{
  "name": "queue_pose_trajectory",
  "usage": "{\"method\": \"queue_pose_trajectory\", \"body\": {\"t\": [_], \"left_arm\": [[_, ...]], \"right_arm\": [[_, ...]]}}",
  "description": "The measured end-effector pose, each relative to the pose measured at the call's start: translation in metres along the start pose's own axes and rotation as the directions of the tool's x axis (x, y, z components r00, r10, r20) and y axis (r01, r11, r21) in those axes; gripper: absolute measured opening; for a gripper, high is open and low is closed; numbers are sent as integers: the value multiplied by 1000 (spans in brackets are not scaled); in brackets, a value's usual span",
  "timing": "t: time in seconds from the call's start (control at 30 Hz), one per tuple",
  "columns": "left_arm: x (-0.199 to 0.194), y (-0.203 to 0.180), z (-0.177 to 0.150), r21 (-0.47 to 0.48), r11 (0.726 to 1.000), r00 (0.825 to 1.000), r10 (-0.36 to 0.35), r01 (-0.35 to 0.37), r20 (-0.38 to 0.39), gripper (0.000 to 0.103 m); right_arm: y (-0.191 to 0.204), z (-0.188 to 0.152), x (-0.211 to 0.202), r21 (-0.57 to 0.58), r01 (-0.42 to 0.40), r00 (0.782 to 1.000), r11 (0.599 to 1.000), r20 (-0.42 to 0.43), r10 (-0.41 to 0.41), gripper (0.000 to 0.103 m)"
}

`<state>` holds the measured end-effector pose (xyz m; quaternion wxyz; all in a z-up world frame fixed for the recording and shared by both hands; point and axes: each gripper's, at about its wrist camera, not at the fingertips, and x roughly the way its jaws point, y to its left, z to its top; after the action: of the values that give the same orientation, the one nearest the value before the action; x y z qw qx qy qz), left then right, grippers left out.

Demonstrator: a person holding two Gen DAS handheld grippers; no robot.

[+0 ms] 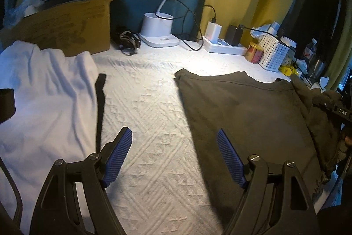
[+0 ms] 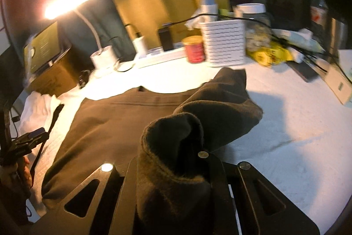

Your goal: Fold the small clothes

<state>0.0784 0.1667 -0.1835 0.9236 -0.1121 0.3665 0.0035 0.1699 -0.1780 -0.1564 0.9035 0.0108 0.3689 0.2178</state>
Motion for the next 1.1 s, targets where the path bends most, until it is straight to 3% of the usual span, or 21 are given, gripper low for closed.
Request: {"method": "queue_pose_trajectory", "body": {"t": [0.7,0.83,0.93,1.0,1.1], "left_arm": [[-25,45,-22,-88,996,1000,-17,18,12,79],[-30,49,-25,-98,995,1000,-22,24,19,79],[-35,51,-28,-106,994,999,-24,26,25,79],[-39,51,-29,-109,994,999,-25,29,32,79],[-42,51,-30,-110,994,999,-24,27,36,79]], "right_arm": [[113,-16,51,-167,-142,984,976,-131,121,10],[130,-22,60,-199,-169,974,965,-182,133,11],[145,-31,78,-250,-180,952,951,-287,105,11],[153,-34,78,-273,-179,950,945,-299,93,17],[167,-37,68,-299,-244,936,922,-323,143,40]]}}
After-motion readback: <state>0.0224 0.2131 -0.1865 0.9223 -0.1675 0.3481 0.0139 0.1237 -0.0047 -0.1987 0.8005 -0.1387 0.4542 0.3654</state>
